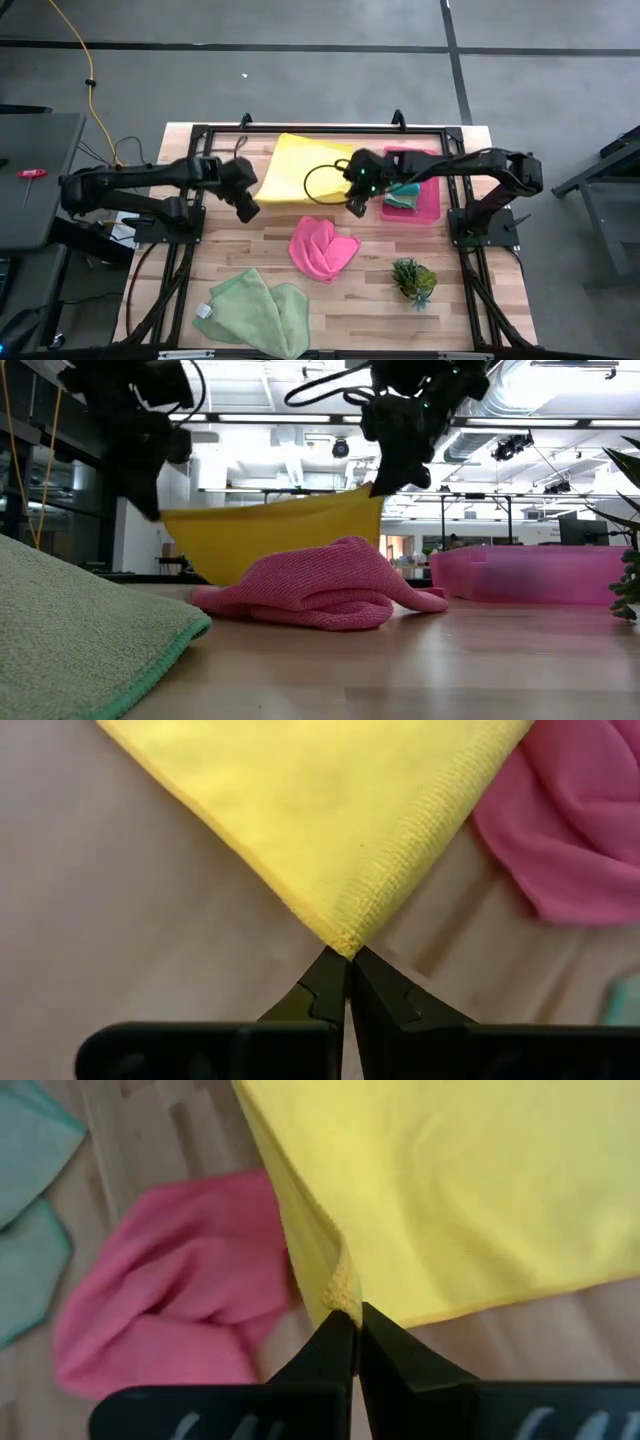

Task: Fold microfiber towels
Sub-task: Fold the yellow microfiber cloth

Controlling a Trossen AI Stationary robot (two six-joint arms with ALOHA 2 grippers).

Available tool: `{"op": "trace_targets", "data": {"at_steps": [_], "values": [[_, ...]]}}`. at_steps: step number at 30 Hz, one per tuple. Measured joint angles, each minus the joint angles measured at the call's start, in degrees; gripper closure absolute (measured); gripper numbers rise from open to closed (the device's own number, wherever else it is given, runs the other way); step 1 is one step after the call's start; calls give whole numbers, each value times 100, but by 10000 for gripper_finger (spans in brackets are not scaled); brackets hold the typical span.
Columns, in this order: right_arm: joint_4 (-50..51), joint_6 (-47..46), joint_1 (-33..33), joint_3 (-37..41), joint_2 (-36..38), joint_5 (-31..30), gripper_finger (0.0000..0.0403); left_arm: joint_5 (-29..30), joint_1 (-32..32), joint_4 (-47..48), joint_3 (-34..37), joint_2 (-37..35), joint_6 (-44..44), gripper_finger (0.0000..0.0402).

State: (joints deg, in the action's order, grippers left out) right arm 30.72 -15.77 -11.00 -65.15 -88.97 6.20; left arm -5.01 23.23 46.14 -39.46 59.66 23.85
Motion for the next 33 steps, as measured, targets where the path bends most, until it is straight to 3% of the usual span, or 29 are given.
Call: {"op": "trace_targets", "data": {"at_steps": [8,13,25,33], "values": [[-94,-1071,660,317,0,129,403,-346,-1120,-573,408,2,1697,401],[-167,-1714,716,417,0,659,403,-543,-1368,-565,191,2,1990,402],[-303,-1549,-534,418,0,-88,403,727,109,-728,-14,58,947,402],[-651,-1388,-990,416,-233,-262,403,878,864,-1311,-16,610,463,402]]}}
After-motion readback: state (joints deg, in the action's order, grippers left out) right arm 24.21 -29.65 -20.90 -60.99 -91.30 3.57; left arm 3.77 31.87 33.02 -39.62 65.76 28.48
